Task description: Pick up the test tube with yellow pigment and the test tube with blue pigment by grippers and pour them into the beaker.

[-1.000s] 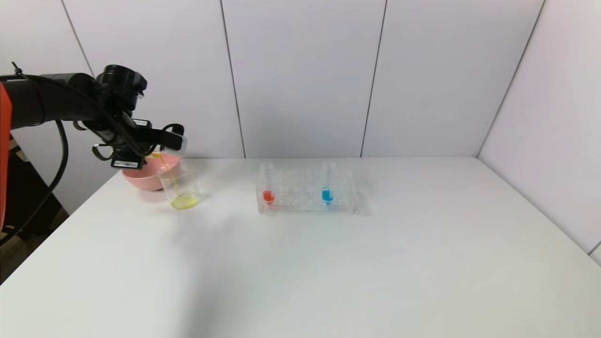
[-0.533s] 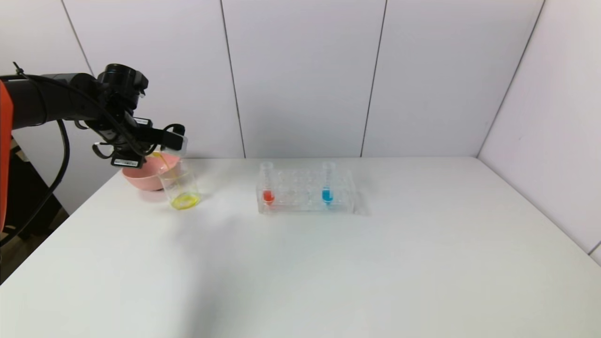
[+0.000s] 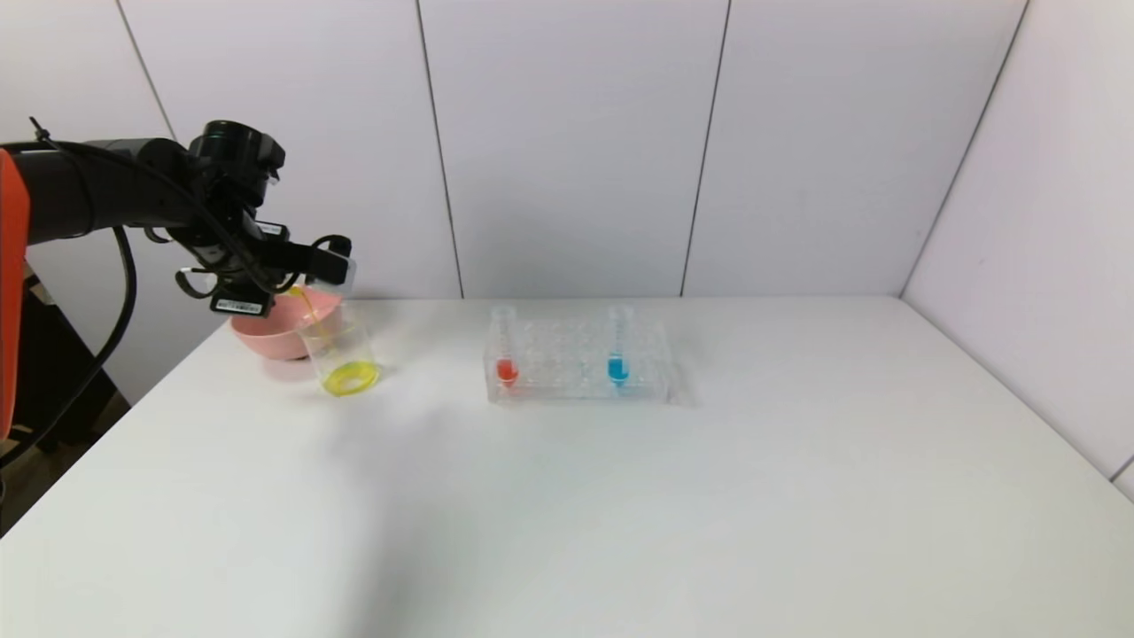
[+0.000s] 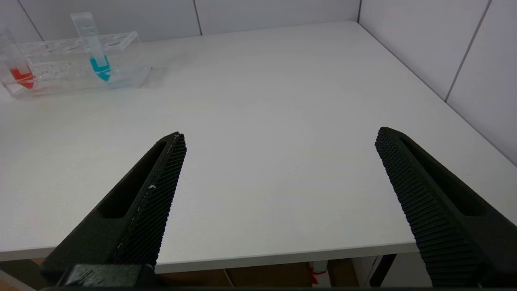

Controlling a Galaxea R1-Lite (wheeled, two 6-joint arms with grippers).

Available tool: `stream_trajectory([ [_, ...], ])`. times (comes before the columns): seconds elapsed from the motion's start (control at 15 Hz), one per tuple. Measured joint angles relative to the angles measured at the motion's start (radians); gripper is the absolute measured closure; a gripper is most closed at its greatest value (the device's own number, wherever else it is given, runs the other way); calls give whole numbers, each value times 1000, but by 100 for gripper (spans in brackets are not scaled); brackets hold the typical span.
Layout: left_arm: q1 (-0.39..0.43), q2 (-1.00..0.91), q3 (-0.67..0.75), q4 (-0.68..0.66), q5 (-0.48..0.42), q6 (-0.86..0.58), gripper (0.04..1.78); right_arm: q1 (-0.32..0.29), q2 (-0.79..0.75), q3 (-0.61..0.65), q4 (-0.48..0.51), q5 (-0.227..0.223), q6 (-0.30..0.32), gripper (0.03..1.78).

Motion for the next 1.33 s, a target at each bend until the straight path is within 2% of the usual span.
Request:
stream_trajectory([
  [1.33,-4,3,0,15,1,-2,130,0,0,0,0,0,0,10],
])
